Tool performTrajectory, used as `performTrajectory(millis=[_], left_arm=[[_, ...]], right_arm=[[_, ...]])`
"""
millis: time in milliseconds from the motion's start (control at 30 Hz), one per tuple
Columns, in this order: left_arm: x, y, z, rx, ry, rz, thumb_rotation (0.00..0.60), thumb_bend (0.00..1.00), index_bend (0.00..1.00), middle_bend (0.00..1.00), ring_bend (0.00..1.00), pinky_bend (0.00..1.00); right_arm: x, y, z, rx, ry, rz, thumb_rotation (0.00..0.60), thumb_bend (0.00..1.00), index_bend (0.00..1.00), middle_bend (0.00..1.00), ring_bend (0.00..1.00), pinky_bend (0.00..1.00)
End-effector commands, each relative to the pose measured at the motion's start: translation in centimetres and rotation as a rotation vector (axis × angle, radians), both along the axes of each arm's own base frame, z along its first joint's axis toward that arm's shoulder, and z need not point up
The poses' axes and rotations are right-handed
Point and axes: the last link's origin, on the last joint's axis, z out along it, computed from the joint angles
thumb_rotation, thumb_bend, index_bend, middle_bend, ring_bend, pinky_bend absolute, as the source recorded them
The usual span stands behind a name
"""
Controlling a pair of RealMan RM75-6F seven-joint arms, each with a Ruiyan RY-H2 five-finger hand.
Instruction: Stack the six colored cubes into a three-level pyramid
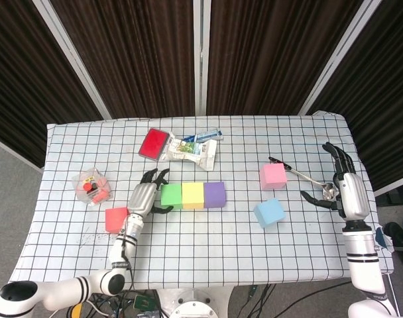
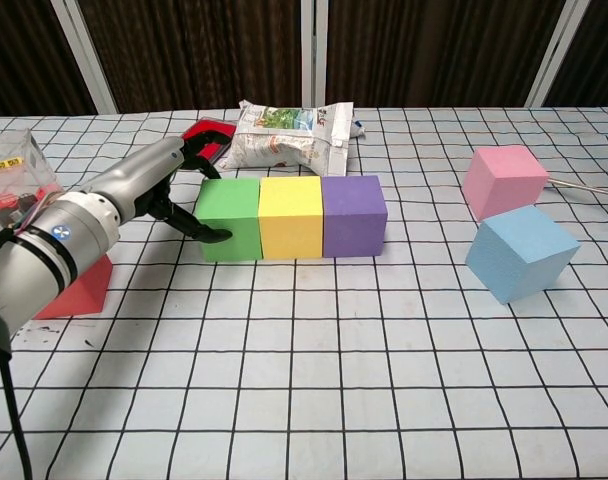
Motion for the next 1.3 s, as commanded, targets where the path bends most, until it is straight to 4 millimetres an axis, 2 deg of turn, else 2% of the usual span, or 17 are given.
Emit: performTrajectory(millis=[33, 867, 1300], left_arm=[[0.01, 0.03, -0.03, -0.001, 0.001, 0.001, 0.600, 0.14, 0.09, 0.37, 0.03, 0.00], [0.24, -0.16, -0.52, -0.014, -0.004, 0.004, 0.600, 0.14, 0.09, 0.37, 0.03, 0.00], [0.12, -0.25, -0.59, -0.037, 0.007, 0.005, 0.600, 0.11, 0.08, 0.21, 0.02, 0.00]], right_arm=[[-0.02, -0.01, -0.05, 0.002, 0.000, 0.000, 0.600, 0.05, 0.00, 0.11, 0.00, 0.00], [-0.57, 0.18, -0.17, 0.005, 0.003, -0.011, 0.600, 0.05, 0.00, 0.11, 0.00, 0.00], [-0.71, 0.15, -0.09, 0.001, 0.002, -0.015, 0.600, 0.06, 0.00, 0.11, 0.00, 0.00]])
